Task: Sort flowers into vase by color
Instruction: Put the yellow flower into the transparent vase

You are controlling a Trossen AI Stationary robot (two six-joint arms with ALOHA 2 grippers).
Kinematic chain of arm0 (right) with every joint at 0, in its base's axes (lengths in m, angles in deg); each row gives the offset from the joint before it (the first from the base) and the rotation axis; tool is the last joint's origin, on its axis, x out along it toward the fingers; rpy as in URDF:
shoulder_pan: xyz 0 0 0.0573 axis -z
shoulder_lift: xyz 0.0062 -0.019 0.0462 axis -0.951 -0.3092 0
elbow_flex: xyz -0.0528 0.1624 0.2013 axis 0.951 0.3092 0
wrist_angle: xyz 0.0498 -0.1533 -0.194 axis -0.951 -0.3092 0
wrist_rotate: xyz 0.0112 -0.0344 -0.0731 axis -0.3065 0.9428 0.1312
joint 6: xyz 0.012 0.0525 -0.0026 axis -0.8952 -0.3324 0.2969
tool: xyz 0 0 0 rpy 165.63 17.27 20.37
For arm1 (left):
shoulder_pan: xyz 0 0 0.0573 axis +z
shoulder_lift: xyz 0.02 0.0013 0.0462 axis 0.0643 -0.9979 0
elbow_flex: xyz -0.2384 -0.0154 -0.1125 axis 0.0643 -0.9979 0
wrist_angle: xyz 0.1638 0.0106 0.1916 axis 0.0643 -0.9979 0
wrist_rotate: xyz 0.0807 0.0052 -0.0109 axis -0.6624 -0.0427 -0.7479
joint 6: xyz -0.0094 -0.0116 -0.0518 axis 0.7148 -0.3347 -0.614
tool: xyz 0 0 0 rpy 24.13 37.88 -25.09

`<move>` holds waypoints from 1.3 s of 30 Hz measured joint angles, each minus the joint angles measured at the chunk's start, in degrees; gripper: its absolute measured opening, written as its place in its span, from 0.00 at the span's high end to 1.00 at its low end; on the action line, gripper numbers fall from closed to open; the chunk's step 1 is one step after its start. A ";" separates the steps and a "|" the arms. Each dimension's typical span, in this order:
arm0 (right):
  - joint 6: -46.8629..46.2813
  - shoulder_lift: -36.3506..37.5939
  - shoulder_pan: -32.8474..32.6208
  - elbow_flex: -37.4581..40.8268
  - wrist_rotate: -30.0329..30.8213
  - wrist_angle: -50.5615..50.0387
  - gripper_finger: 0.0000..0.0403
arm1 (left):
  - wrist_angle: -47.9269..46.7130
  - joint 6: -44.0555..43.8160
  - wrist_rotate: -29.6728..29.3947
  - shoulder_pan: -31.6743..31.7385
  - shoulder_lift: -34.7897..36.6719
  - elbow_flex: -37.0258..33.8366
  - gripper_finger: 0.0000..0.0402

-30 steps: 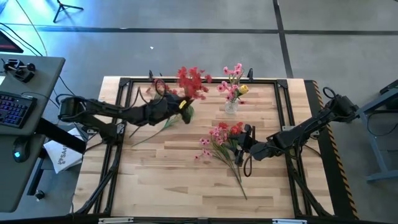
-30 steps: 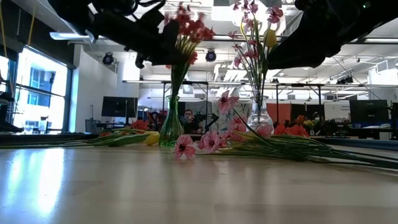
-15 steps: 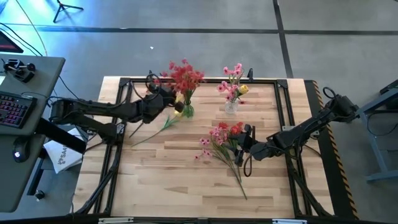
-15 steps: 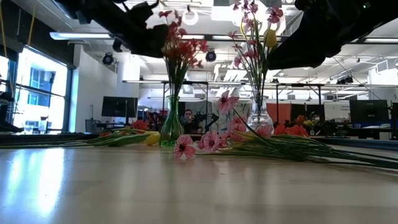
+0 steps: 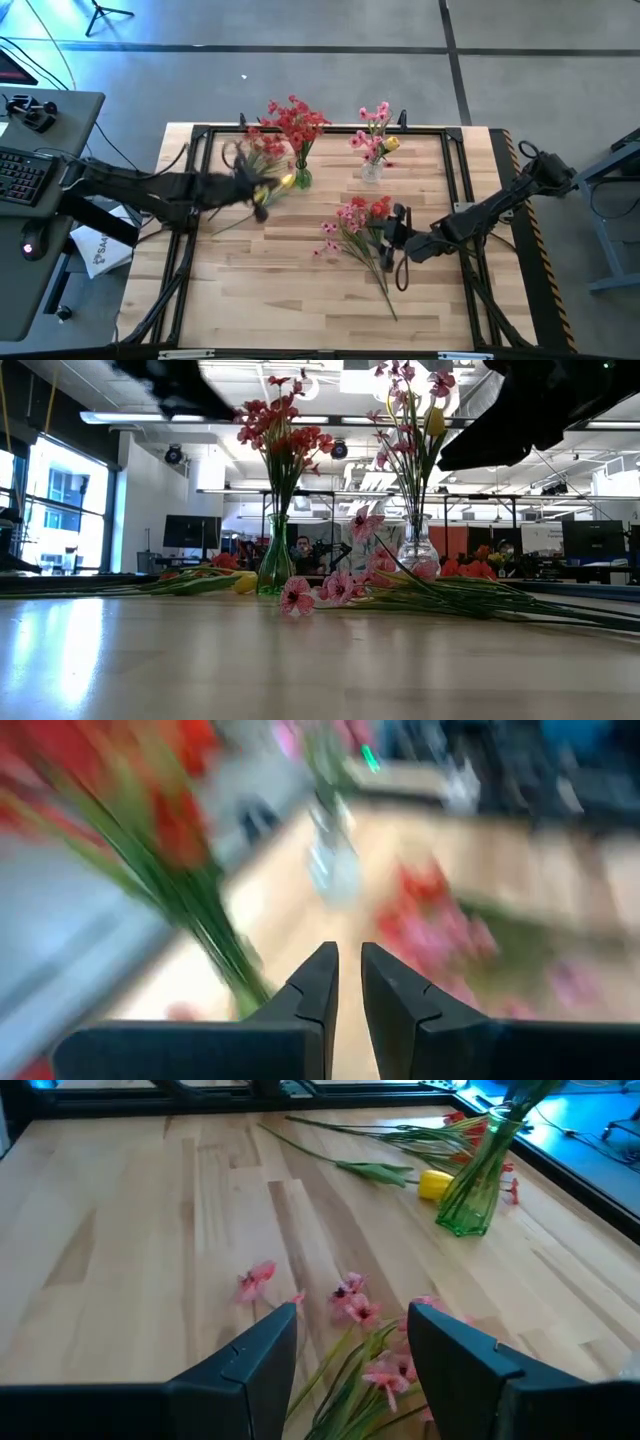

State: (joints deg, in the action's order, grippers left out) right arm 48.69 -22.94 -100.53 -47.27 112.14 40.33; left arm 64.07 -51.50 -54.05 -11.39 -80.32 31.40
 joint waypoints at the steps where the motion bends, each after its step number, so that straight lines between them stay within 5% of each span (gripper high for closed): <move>1: 0.01 0.00 -0.22 0.00 -0.02 0.02 0.53 | -4.56 -2.94 0.85 -1.49 0.04 0.00 0.91; 10: -0.39 1.64 -0.37 0.00 -3.51 -1.04 0.53 | -35.47 -32.43 7.68 -2.96 -7.14 -0.12 0.89; 15: -3.57 6.74 -2.57 -0.02 -9.63 -5.83 0.53 | -34.21 -29.72 17.00 1.09 -12.74 -2.30 0.79; 25: -16.15 12.83 -9.61 -0.02 -10.51 -21.12 0.53 | -28.76 -23.09 17.70 7.11 -25.08 -5.79 0.64; 32: -18.53 12.59 -10.44 -0.02 -5.27 -23.84 0.53 | -23.10 -19.43 19.87 9.82 -28.07 -6.26 0.72; 39: -17.12 12.59 -10.35 -0.02 -2.51 -23.74 0.53 | -21.71 -15.36 20.97 12.41 -28.13 -6.21 0.91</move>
State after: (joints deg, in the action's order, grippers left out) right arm 31.56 -10.35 -110.88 -47.29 109.63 16.59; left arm 42.36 -66.86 -33.08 1.02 -108.45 25.20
